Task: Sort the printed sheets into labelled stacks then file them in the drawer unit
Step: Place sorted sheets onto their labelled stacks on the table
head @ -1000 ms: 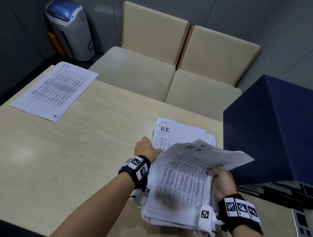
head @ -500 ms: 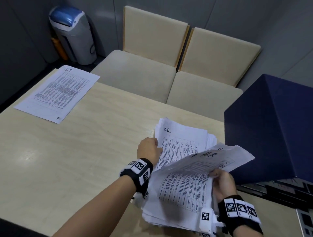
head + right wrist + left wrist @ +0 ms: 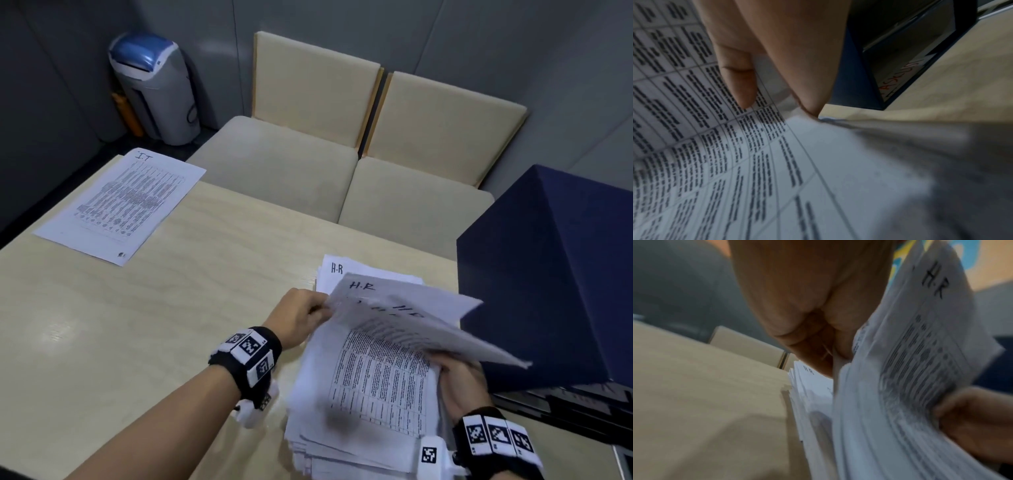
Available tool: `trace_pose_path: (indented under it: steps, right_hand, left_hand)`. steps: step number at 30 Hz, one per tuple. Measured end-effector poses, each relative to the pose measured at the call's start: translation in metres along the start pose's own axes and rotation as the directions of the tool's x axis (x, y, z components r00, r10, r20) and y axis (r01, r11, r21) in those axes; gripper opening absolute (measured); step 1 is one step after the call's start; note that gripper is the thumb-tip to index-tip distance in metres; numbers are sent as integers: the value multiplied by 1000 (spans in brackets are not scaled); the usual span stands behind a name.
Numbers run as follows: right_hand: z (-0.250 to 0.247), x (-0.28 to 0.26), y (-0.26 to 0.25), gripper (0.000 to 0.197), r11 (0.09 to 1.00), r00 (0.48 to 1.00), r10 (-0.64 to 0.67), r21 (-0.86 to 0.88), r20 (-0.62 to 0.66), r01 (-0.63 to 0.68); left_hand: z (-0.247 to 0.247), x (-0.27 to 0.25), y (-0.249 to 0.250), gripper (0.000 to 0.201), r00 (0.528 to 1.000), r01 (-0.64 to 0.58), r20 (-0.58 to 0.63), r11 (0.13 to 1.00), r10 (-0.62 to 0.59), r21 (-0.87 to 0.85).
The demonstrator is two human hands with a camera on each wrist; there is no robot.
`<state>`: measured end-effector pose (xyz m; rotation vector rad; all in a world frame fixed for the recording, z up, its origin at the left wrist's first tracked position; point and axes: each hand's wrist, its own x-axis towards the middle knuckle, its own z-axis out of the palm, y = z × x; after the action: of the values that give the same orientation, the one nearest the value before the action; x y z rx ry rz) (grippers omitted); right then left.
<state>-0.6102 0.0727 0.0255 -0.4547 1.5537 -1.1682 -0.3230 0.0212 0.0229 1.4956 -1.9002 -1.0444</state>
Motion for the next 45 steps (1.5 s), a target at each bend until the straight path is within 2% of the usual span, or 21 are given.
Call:
trace_pose_path:
  steps: [2,8,11,13,15,19,23,25,26,27,28,29,30,31,32,33,35,36,38,42,45]
  right_hand:
    - [2,-2,-1,25,1000,999,-28,-2,17,28]
    - [0,-2,1,35,998,996,-42,-44,-85,38]
    - [-3,-1,5,47,1000,992,-22,-15,-125,21]
    - [-3,0,4,45,998,995,-44,40,-85,47]
    - [-4,2,1,38,999,999,-24,37,-44,25]
    - [-7,9,4,24,1000,999,31,5,-25,-31]
    - [12,9,-7,24,997,978,79,-12,192,-78]
    - [7,12,-3,9,991,978,123,29,170,-130]
    - [-1,15,2,29,989,987,138,37,84,-142]
    - [-5,13,3,40,986,986,166,-1,-31,-166]
    - [-9,11,3,44,989,988,143,-36,-55,-145]
    - [-10,8,5,44,985,991,121,-113,-57,-127]
    - [-7,10,7,42,978,998,34,-204,-59,-45]
    - [-6,12,8,36,971,998,-9,-240,-64,-6]
    - [-2,11,5,27,967,998,-41,-255,-44,28]
    - [3,7,2,19,971,997,-60,-234,-49,47]
    - [7,-1,0,19,963,992,-121,-247,-36,109]
    - [5,-1,1,25,965,989,-145,-224,-33,134]
    - [-1,0,0,35,967,987,-161,-201,-17,154]
    - [-5,0,-1,22,990,996,-92,-108,17,94]
    - [-6,1,0,25,992,994,-77,-96,73,84]
  left_hand:
    - [4,-1,-2,18,999,36,-24,993,-39,-113]
    - [5,3,-3,38,951,202,-134,887,-279,-415]
    - [2,7,-12,25,916,229,-199,863,-347,-451]
    - [0,10,-19,21,909,258,-189,858,-372,-444]
    - [0,12,-21,31,912,280,-145,840,-384,-465]
    - [0,12,1,51,910,230,-160,786,-383,-573]
    - [1,10,21,43,910,241,-79,674,-407,-699]
    - [3,9,26,42,930,290,42,659,-366,-694]
    - [5,9,27,43,934,296,78,632,-348,-716]
    - [6,9,27,43,933,284,64,613,-355,-737]
    - [9,9,24,40,913,265,-19,627,-408,-733]
    - [12,13,19,35,865,263,-152,689,-479,-676]
    - [17,17,10,29,809,298,-298,790,-507,-536]
    - [19,17,5,21,776,392,-373,852,-509,-347]
    - [21,15,3,13,775,480,-370,858,-512,-183]
    - [23,13,2,15,791,540,-314,840,-526,-48]
    - [26,10,4,17,827,551,-216,826,-520,120]
    - [27,10,5,10,842,534,-209,826,-498,183]
    - [28,10,5,14,867,495,-227,819,-443,290]
    - [20,13,-3,20,906,422,-198,786,-373,452]
    - [10,12,-4,21,918,385,-169,700,-360,601]
